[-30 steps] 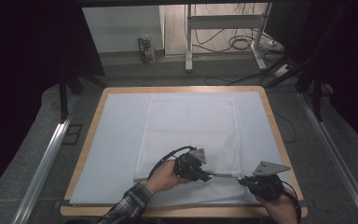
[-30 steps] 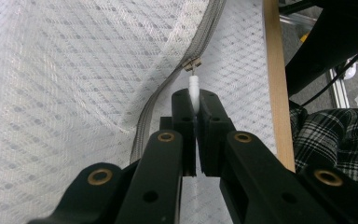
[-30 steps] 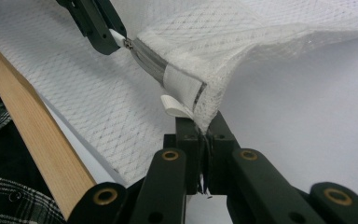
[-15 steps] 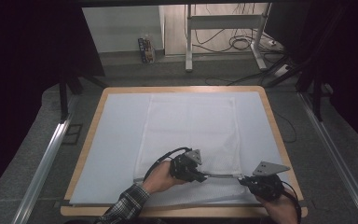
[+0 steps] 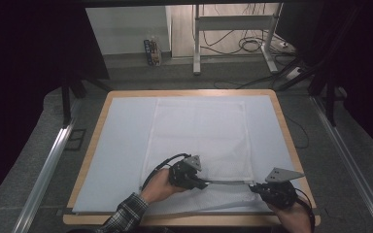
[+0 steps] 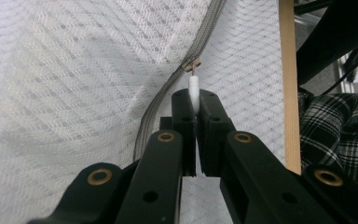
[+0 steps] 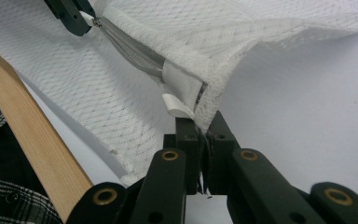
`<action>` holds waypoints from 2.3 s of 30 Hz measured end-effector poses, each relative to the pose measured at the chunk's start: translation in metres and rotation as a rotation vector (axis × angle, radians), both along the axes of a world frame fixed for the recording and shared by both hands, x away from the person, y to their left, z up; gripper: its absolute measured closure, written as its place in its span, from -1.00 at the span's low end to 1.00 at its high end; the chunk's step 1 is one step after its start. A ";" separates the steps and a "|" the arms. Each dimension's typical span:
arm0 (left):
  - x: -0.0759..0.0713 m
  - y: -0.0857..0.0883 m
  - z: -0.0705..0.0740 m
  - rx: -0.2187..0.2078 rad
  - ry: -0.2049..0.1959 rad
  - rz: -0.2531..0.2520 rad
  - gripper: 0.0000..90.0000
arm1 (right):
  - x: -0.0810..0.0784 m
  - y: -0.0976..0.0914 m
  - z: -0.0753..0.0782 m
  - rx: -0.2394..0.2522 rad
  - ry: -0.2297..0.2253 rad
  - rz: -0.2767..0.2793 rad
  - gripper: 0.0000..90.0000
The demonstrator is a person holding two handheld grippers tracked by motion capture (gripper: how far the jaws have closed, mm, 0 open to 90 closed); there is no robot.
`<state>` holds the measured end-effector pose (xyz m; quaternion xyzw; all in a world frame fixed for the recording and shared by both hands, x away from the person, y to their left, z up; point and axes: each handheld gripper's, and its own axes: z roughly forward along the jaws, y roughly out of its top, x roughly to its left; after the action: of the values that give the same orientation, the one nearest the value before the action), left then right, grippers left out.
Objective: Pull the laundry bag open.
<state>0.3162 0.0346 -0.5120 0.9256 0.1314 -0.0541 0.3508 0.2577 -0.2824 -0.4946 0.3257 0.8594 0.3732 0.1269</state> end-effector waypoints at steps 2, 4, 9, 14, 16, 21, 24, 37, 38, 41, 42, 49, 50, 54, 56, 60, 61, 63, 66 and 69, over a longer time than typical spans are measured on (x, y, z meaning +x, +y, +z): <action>-0.001 0.002 0.001 -0.002 0.000 0.002 0.94 | 0.000 0.000 0.000 0.000 0.001 0.001 0.90; -0.003 0.004 0.001 -0.004 -0.001 0.006 0.94 | 0.000 0.000 0.000 0.002 -0.001 0.002 0.89; -0.005 0.012 0.000 0.002 -0.001 0.019 0.94 | -0.001 0.001 0.000 -0.007 -0.010 0.002 0.90; -0.007 0.022 -0.003 0.004 0.011 0.039 0.94 | -0.001 0.000 0.000 -0.016 -0.007 -0.003 0.89; -0.008 0.026 -0.003 0.013 0.005 0.045 0.94 | -0.001 0.001 0.000 -0.016 -0.007 -0.005 0.89; -0.011 0.031 -0.004 0.014 0.008 0.058 0.94 | -0.001 0.001 0.000 -0.019 -0.007 -0.007 0.89; -0.012 0.035 -0.005 0.008 0.011 0.064 0.94 | -0.001 0.001 0.000 -0.021 -0.008 -0.004 0.89; -0.015 0.053 -0.005 0.003 0.018 0.109 0.94 | -0.001 0.003 0.000 -0.021 -0.004 0.008 0.89; -0.016 0.055 -0.005 0.003 0.017 0.113 0.94 | -0.001 0.002 0.000 -0.020 -0.003 0.009 0.89; -0.019 0.058 -0.005 -0.013 0.025 0.128 0.94 | -0.001 0.003 -0.001 -0.020 0.000 0.015 0.89; -0.019 0.058 -0.005 -0.011 0.022 0.126 0.94 | -0.001 0.003 -0.001 -0.021 0.001 0.018 0.89; -0.023 0.066 -0.006 -0.012 0.026 0.147 0.94 | -0.001 0.004 -0.001 -0.022 0.004 0.021 0.89; -0.023 0.067 -0.006 -0.010 0.025 0.151 0.94 | -0.001 0.004 -0.001 -0.020 0.005 0.022 0.89; -0.025 0.073 -0.007 -0.008 0.024 0.172 0.94 | -0.001 0.004 -0.001 -0.018 0.005 0.023 0.89; -0.025 0.078 -0.008 -0.013 0.029 0.183 0.94 | -0.001 0.003 -0.001 -0.016 0.007 0.022 0.89; -0.027 0.085 -0.008 -0.012 0.030 0.198 0.94 | -0.001 0.003 -0.002 -0.019 0.006 0.019 0.89; -0.027 0.086 -0.008 -0.010 0.029 0.202 0.94 | -0.001 0.003 -0.002 -0.017 0.007 0.016 0.89; -0.028 0.089 -0.007 -0.015 0.030 0.207 0.94 | 0.000 0.002 -0.002 -0.014 0.009 0.017 0.89; -0.030 0.093 -0.007 -0.009 0.028 0.210 0.94 | -0.001 0.003 -0.002 -0.021 0.009 0.018 0.89; -0.031 0.096 -0.007 -0.014 0.032 0.215 0.94 | 0.000 0.002 -0.002 -0.015 0.011 0.019 0.89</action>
<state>0.2848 0.1310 -0.5189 0.9026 0.2352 -0.0319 0.3591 0.2573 -0.2800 -0.4966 0.3184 0.8660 0.3661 0.1209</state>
